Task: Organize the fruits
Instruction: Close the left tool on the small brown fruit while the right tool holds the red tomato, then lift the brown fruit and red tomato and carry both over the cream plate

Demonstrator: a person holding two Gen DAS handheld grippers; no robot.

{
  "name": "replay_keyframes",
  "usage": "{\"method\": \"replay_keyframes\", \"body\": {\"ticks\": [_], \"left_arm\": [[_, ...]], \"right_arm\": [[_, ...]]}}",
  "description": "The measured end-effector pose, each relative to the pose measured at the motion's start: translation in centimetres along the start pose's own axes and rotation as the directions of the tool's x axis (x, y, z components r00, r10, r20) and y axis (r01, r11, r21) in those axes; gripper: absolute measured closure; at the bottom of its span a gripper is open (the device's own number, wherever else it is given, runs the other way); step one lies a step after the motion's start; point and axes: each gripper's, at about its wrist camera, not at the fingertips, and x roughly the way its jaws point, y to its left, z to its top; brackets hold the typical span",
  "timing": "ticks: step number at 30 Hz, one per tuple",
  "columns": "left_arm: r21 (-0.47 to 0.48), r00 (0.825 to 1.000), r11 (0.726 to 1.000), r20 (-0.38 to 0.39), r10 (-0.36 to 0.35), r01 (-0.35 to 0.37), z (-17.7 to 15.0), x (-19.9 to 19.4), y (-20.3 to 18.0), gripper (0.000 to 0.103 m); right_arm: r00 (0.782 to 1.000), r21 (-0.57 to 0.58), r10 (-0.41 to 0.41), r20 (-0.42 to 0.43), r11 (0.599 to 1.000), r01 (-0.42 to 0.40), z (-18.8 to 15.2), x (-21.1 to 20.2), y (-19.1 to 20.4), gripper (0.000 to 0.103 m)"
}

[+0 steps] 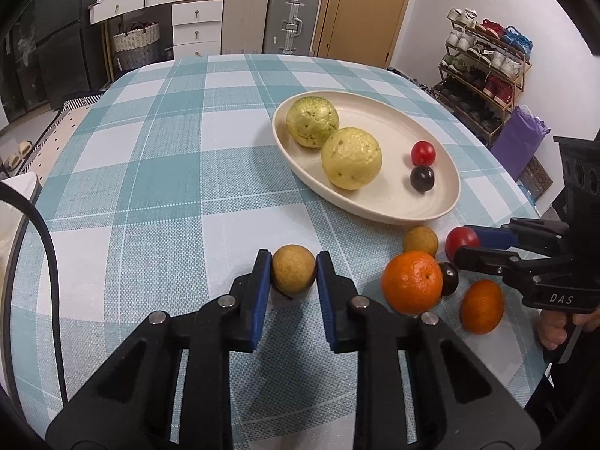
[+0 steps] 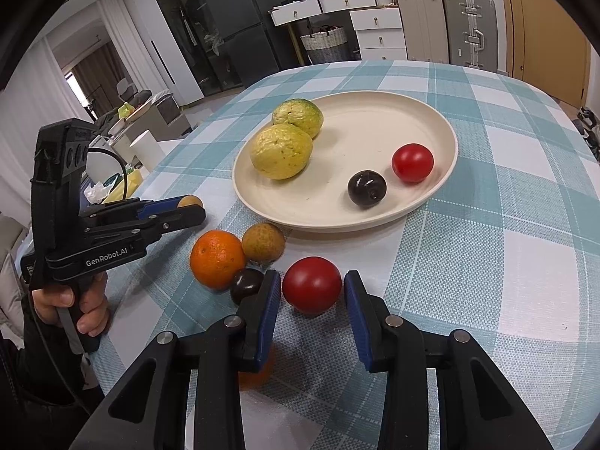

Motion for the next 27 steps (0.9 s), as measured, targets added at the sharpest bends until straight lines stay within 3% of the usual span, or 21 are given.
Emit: {"method": "replay_keyframes", "body": {"ticks": [13,27], "left_arm": [[0.018,0.999,0.999,0.036,-0.029,0.029,0.1,-1.1,-0.8,0.082],[0.052,0.996,0.998,0.074,-0.047,0.043,0.8,-2.1,-2.3,0.082]], "right_arm": [[1.000,-0.028,-0.009,0.010,1.000,0.009,0.0,0.0,0.5,0.071],[0.995,0.003,-0.025,0.096,1.000,0.025,0.8,-1.9,-0.6,0.071]]}}
